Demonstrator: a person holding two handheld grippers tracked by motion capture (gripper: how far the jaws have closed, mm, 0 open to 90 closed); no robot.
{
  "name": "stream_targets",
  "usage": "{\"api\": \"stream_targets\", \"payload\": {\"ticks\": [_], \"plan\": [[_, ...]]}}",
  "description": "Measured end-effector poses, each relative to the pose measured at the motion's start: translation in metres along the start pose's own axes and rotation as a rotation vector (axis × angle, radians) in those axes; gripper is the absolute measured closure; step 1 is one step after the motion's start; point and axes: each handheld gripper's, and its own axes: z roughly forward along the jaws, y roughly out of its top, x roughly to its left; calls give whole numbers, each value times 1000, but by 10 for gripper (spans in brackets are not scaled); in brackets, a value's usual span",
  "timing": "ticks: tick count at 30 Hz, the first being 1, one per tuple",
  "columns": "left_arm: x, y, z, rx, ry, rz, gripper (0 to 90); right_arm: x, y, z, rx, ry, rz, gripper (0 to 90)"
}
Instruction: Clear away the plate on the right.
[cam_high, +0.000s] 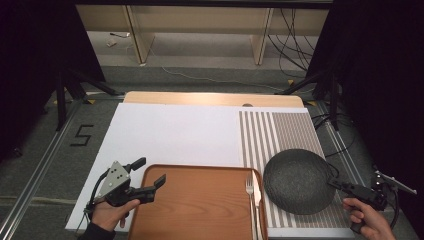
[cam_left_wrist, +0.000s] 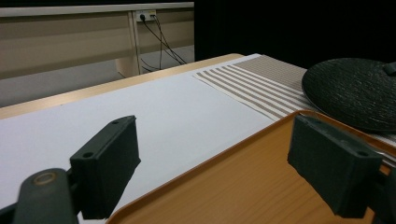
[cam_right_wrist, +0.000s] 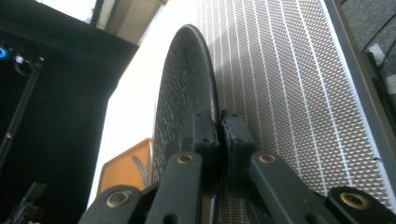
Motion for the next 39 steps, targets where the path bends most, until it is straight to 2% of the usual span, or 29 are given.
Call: {"api": "stream_targets", "payload": {"ticks": [9, 17, 26, 34, 39], "plan": [[0, 0, 0, 1, 1, 1, 159, 7, -1, -2, -48, 66, 36, 862], [0, 0, 0, 2, 3, 2, 159, 21, -3, 3, -45, 130, 25, 862], [1, 0, 0, 0, 7, -4, 159, 40, -9, 18, -1, 162, -6, 862], [1, 0, -1, -2, 7, -6, 159, 56, -19, 44, 70, 193, -29, 862], [1, 0, -1, -3, 8, -6, 159, 69, -26, 62, 112, 209, -60, 862]]}}
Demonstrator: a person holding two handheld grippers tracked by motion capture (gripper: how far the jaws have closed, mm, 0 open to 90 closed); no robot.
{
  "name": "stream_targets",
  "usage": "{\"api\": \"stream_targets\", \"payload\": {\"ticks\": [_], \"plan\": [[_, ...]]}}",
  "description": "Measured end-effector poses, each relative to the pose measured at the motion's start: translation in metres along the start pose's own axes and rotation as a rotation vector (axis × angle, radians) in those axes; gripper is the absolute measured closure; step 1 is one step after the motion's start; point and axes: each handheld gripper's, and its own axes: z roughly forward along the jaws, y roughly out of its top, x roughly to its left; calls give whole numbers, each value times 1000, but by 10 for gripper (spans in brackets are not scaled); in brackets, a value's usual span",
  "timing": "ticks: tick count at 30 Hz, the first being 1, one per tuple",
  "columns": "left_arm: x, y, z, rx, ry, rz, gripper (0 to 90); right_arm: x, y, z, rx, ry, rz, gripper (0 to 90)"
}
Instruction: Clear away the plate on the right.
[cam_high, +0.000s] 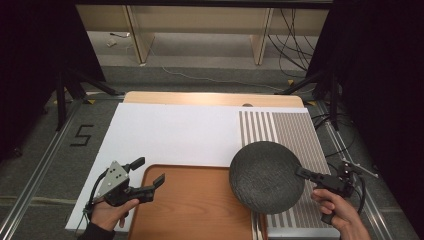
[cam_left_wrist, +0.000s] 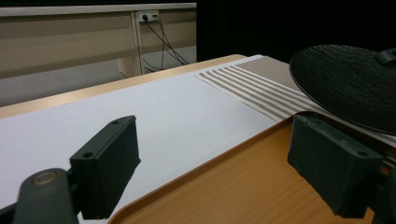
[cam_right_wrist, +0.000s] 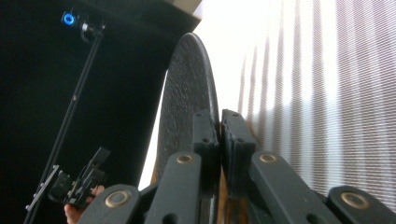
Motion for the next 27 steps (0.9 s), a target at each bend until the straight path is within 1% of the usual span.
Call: {"api": "stream_targets", "payload": {"ticks": [2, 4, 7, 8, 10, 11, 12, 15, 16, 19, 20, 22, 23, 24, 27], "plan": [[0, 0, 0, 1, -2, 1, 159, 5, -2, 7, 23, 10, -7, 861], [0, 0, 0, 2, -1, 0, 159, 7, -3, 12, 33, 16, -16, 861], [0, 0, 0, 1, -2, 0, 159, 12, -6, 21, 52, 27, -16, 861], [0, 0, 0, 2, -2, 0, 159, 13, -7, 24, 62, 27, -23, 861], [0, 0, 0, 1, -1, -1, 159, 16, -9, 30, 75, 35, -17, 859], [0, 0, 0, 1, -2, 0, 159, 17, -10, 33, 83, 35, -29, 857], [0, 0, 0, 1, -2, 0, 159, 19, -11, 36, 90, 42, -26, 855], [0, 0, 0, -1, -1, -2, 159, 24, -14, 44, 108, 46, -43, 854], [0, 0, 0, -1, -2, 0, 159, 26, -16, 47, 117, 48, -55, 854], [0, 0, 0, 0, 0, -2, 159, 29, -19, 53, 137, 53, -67, 854], [0, 0, 0, -1, -1, -1, 159, 31, -20, 56, 143, 56, -62, 853], [0, 0, 0, 1, -2, 1, 159, 33, -23, 62, 153, 62, -72, 852], [0, 0, 0, 0, -3, 1, 159, 34, -24, 64, 163, 62, -70, 852], [0, 0, 0, 0, -3, 1, 159, 35, -25, 67, 170, 64, -80, 851], [0, 0, 0, 1, -4, 1, 159, 36, -29, 74, 191, 72, -79, 850]]}}
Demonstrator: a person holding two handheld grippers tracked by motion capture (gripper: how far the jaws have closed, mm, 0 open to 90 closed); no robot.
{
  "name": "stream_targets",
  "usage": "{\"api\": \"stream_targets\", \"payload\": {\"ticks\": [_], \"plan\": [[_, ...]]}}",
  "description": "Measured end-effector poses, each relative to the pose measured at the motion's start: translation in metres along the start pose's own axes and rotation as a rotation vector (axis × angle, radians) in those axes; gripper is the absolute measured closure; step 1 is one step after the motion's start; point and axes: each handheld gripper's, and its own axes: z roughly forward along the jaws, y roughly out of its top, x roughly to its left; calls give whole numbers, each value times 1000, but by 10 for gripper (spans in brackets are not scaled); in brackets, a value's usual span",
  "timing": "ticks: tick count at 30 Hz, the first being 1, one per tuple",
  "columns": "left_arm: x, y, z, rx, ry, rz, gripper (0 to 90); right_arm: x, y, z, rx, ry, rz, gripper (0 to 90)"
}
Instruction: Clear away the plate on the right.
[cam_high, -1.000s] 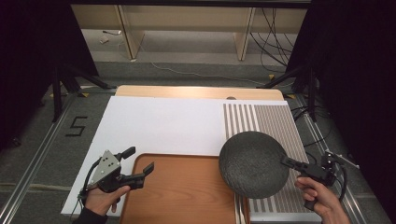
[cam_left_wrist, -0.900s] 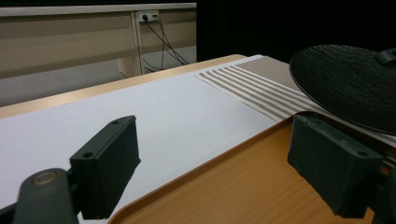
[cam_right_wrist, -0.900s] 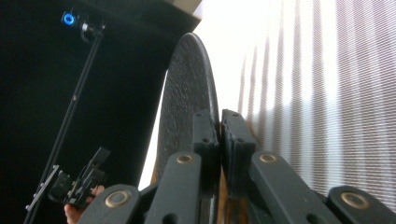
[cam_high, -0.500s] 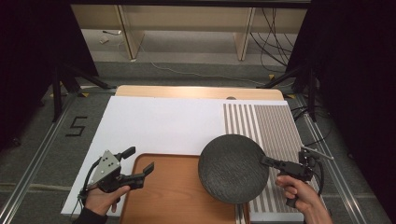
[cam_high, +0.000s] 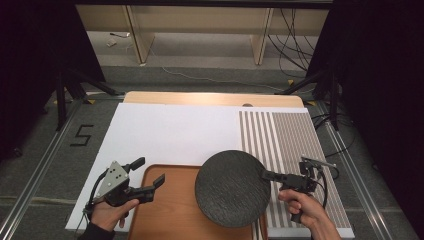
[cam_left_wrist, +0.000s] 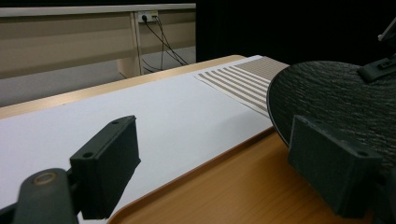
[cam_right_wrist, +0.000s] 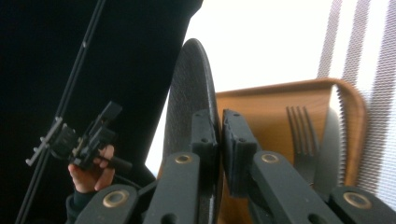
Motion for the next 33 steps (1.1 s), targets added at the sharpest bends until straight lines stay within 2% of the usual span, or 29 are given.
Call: {"api": "stream_targets", "payload": {"ticks": [17, 24, 29, 33], "plan": [[0, 0, 0, -2, 0, 0, 159, 8, -11, 39, 104, -1, -28, 846], [0, 0, -1, -2, 0, 0, 159, 11, -17, 53, 146, -16, -36, 844], [0, 0, -1, -3, -1, 0, 159, 11, -19, 61, 167, -26, -48, 842], [0, 0, -1, -4, 0, -2, 159, 12, -19, 65, 161, -35, -61, 841]]}}
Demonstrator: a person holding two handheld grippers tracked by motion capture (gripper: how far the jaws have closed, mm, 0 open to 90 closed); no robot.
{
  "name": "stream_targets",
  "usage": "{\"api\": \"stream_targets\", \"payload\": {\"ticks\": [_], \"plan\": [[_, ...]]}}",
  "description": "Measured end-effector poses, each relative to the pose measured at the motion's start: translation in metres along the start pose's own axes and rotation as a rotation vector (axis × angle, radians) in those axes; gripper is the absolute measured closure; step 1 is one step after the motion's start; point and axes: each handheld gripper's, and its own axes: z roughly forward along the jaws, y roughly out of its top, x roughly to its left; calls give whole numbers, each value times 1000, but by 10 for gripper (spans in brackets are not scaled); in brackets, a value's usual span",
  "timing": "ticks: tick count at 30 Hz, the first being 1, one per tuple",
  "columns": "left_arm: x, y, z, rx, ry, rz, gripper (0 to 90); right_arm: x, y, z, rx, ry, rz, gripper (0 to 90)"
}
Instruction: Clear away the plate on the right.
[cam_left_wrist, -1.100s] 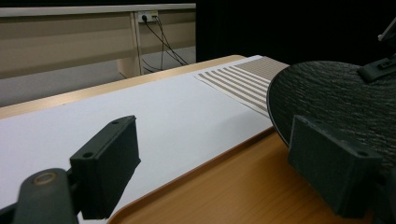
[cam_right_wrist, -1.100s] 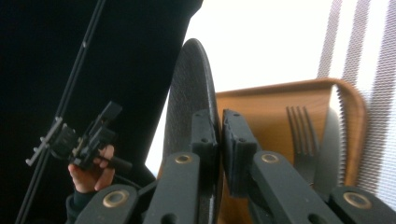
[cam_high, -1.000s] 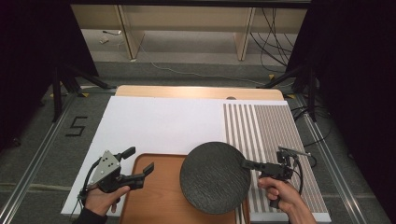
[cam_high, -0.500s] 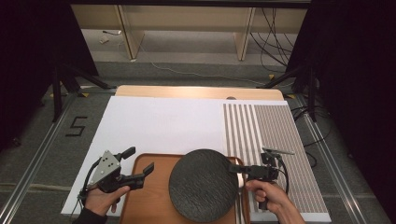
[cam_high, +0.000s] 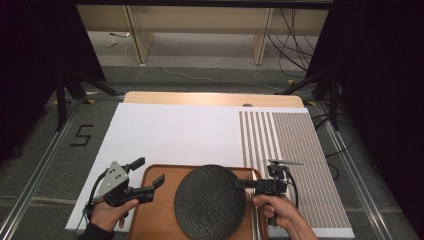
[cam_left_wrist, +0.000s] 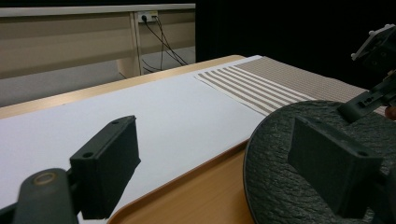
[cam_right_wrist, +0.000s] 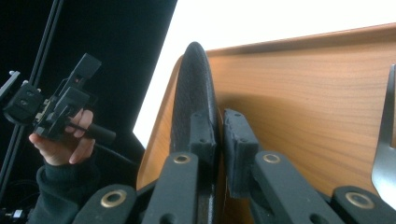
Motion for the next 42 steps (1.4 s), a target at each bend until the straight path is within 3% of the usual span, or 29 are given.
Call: {"api": "stream_targets", "payload": {"ticks": [9, 16, 26, 42], "plan": [[0, 0, 0, 0, 1, -1, 159, -3, 0, 3, 17, -33, -2, 850], [0, 0, 0, 1, -1, 2, 159, -1, -1, 6, 35, -92, -29, 870], [0, 0, 0, 2, -1, 2, 159, -3, -2, 7, 45, -95, -27, 867], [-1, 0, 0, 6, -2, 3, 159, -6, -2, 11, 94, -188, -49, 823]]}}
